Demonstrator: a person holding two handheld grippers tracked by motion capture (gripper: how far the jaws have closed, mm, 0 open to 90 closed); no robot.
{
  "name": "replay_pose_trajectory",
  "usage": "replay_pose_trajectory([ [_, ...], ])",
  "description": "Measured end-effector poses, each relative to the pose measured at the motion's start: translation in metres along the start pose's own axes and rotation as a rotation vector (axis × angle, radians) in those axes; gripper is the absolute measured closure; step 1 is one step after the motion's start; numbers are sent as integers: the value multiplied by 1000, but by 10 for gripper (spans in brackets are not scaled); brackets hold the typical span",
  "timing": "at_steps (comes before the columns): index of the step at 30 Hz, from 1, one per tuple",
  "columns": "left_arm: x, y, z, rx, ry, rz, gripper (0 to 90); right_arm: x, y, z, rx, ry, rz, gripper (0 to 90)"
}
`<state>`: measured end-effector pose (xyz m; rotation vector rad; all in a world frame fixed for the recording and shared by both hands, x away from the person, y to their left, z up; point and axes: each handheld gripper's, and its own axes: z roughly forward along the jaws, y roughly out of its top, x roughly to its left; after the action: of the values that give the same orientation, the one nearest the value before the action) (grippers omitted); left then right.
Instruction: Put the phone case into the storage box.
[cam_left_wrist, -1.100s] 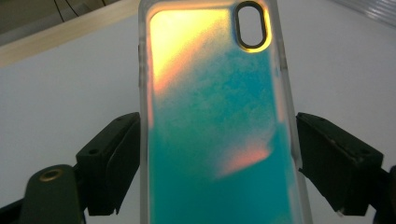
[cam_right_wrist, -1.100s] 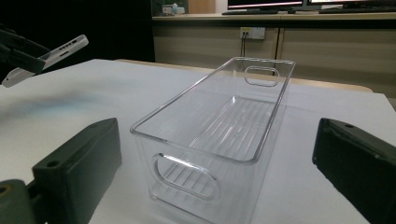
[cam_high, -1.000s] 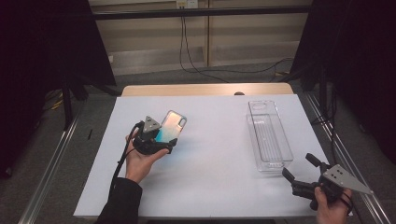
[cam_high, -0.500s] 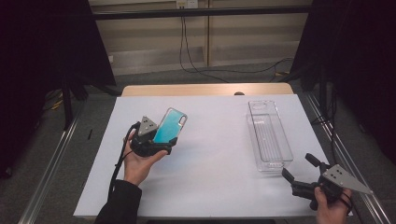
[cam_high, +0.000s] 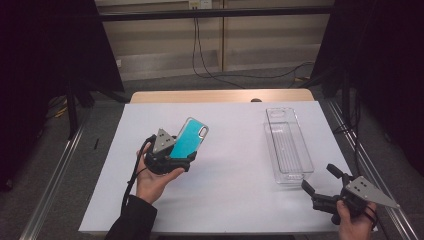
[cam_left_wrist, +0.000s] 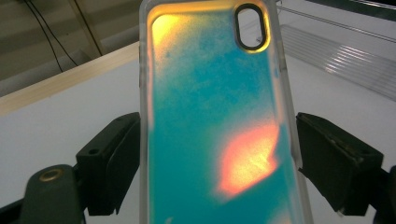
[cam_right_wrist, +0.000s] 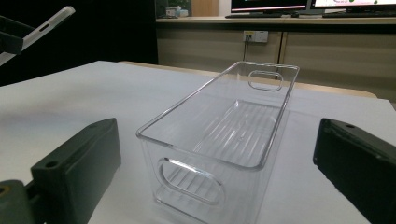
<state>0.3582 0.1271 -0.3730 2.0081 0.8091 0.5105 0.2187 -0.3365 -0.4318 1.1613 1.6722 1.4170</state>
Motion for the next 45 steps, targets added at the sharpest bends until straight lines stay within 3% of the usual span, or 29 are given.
replay_pose_trajectory([
  [11, -18, 0, -4, -21, -1, 38, 170, 2, 4, 1, -8, 31, -1, 4],
  [16, -25, 0, -1, -17, -20, 39, 170, 3, 7, 2, 2, 41, -12, 9],
  [22, -36, -1, 4, -2, -40, 59, 170, 7, 10, 5, 29, 85, 3, 15],
  [24, -38, -2, 6, 1, -40, 65, 170, 7, 11, 5, 36, 73, 11, 16],
  [26, -39, -4, 8, 4, -33, 67, 170, 8, 12, 6, 64, 66, 60, 15],
  [34, -47, -6, 11, 2, -39, 82, 170, 12, 15, 11, 60, 49, 67, 7],
  [38, -51, -6, 12, 0, -39, 93, 170, 16, 18, 14, 54, 90, 61, 0],
  [39, -52, -6, 13, -2, -42, 94, 170, 19, 18, 17, 37, 127, 35, 0],
  [45, -59, -7, 17, 2, -41, 101, 170, 27, 20, 26, 53, 162, 27, 8],
])
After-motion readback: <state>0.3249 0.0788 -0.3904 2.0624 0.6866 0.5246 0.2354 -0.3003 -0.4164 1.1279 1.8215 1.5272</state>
